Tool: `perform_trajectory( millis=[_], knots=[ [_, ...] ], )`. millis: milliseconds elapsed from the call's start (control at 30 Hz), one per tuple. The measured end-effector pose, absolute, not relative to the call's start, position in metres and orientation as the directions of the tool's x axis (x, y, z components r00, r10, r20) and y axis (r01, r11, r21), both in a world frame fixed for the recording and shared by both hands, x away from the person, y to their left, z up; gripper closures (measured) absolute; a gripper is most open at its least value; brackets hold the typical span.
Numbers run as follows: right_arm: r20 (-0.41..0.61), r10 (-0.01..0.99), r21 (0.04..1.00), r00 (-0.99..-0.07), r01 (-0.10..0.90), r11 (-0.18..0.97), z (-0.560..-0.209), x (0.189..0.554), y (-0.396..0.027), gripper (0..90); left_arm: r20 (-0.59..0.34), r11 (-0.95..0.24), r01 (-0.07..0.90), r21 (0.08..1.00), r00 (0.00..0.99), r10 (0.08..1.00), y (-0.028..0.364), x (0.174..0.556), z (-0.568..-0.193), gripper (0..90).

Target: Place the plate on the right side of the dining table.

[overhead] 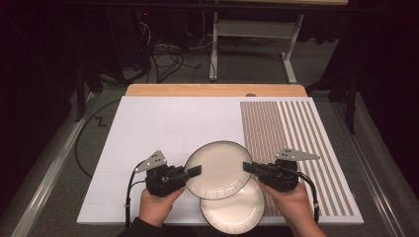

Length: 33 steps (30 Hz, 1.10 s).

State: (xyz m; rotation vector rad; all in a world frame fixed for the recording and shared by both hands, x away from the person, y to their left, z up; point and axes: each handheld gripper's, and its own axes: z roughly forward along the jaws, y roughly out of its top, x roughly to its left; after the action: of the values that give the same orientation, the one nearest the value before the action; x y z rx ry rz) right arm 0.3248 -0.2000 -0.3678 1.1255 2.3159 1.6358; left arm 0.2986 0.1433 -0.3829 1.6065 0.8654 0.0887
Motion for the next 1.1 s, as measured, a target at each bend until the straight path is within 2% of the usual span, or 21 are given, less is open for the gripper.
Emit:
perform_trajectory(
  millis=[167, 567, 1100],
  knots=[
    [0.298, 0.623, 0.852, -0.724, 0.495, 0.169, -0.360, 0.328, -0.213, 87.1, -0.406, 0.000, 0.496, 0.868, 0.710, 0.576, 0.126, 0.307, -0.375, 77.6],
    [0.311, 0.668, 0.873, -0.676, 0.482, 0.081, -0.355, 0.330, -0.259, 87.1, -0.387, -0.098, 0.520, 0.849, 0.737, 0.555, 0.078, 0.334, -0.355, 77.2],
    [0.301, 0.748, 0.878, -0.591, 0.477, 0.023, -0.354, 0.334, -0.304, 86.8, -0.372, -0.217, 0.554, 0.804, 0.752, 0.544, 0.024, 0.369, -0.341, 75.3]
  ],
)
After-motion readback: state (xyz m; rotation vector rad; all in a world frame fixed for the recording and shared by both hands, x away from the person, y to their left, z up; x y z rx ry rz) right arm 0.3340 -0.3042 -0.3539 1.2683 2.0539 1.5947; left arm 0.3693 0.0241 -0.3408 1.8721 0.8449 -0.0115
